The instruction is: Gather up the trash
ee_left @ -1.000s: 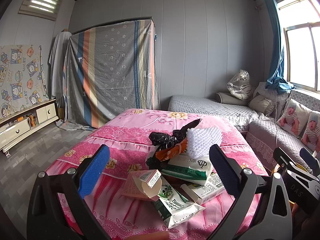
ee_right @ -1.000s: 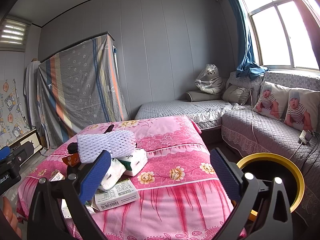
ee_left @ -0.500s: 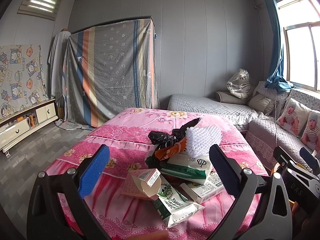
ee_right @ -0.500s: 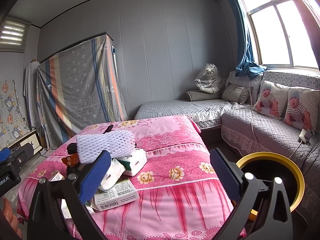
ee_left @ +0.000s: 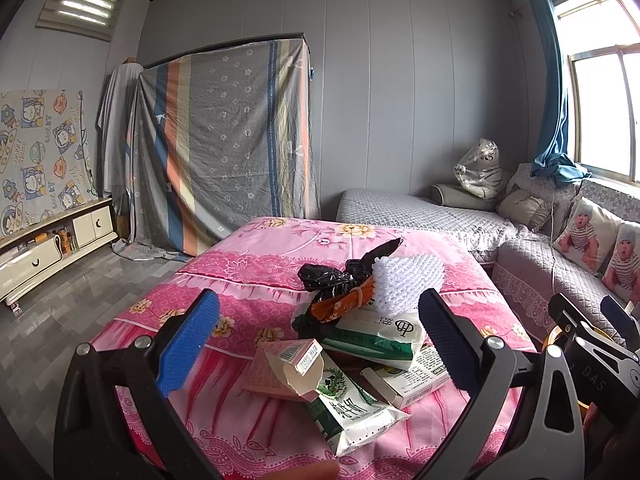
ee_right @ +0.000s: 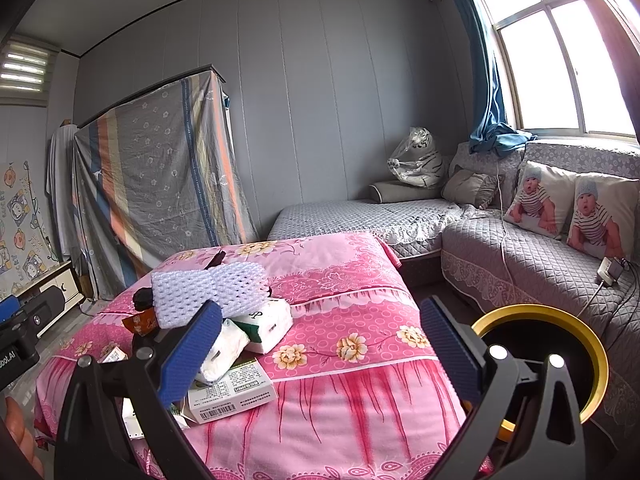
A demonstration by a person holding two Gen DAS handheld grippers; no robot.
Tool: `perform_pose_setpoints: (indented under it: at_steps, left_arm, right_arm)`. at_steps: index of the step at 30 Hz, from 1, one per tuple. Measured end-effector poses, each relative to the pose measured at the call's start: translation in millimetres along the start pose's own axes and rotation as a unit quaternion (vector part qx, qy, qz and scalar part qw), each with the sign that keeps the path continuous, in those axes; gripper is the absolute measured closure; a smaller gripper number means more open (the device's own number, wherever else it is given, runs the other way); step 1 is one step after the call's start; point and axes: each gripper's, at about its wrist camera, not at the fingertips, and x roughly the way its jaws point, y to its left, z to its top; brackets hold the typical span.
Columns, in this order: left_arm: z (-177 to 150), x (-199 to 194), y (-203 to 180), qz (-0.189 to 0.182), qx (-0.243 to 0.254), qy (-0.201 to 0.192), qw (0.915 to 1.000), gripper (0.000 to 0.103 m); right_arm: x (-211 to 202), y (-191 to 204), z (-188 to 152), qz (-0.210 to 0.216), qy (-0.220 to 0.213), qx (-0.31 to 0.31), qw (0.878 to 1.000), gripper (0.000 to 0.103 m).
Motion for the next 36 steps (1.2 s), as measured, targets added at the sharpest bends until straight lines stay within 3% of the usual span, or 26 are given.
perform_pose_setpoints:
  at_steps: [4, 8, 10, 16, 18, 21, 24, 27, 29, 34, 36]
  left_arm:
    - [4, 1, 8, -0.019, -0.010, 0.013, 0.9997, 0.008]
    - [1, 19, 26, -0.063, -0.018, 0.059, 0.9961, 0.008]
    - [-5, 24, 42, -0.074, -0.035, 0.062, 0.9947, 0.008]
    - [-16, 20, 77, -0.008, -0.034, 0.000, 0.9994, 0.008]
    - [-19, 20, 87, 0.022, -0.024, -0.008, 0.9994, 0.008]
    - [-23, 29, 90, 0.041, 0.012, 0.014, 0.9990, 0.008]
    - [-25, 41, 88, 0.022, 0.032, 0.047, 0.9981, 0.008]
    - [-28, 41, 94, -0.013, 0.014, 0.055, 0.9983, 0.008]
    - [-32, 42, 93, -0.014, 0.018, 0.056, 0.9982, 0.008]
    - [-37, 54, 102, -0.021, 0.001, 0.073, 0.9971, 0.008]
    - [-38, 58, 103, -0.022, -0.003, 0.076, 0.9969, 0.008]
  right_arm:
    - [-1, -5, 6, 0.002, -0.008, 0.003, 1.000, 0.007]
    - [3, -6, 17, 0.047, -0.012, -0.008, 0.999, 0.007]
    - [9, -8, 23, 0.067, -0.007, -0.016, 0.998, 0.007]
    - [45, -9, 41, 0.159, 0.069, 0.006, 0.985, 0.007]
    - [55, 5, 39, 0.158, 0.094, -0.026, 0.983, 0.007]
    - [65, 46, 26, 0.155, 0.118, -0.101, 0.976, 0.007]
    - [80, 76, 23, 0.192, 0.140, -0.116, 0.964, 0.007]
    - [91, 100, 31, 0.199, 0.143, -0.126, 0.961, 0.007]
    - [97, 114, 31, 0.207, 0.149, -0.136, 0.957, 0.007]
    - [135, 133, 22, 0.188, 0.202, -0.137, 0.951, 0.007]
    - [148, 129, 19, 0.190, 0.221, -0.117, 0.949, 0.016]
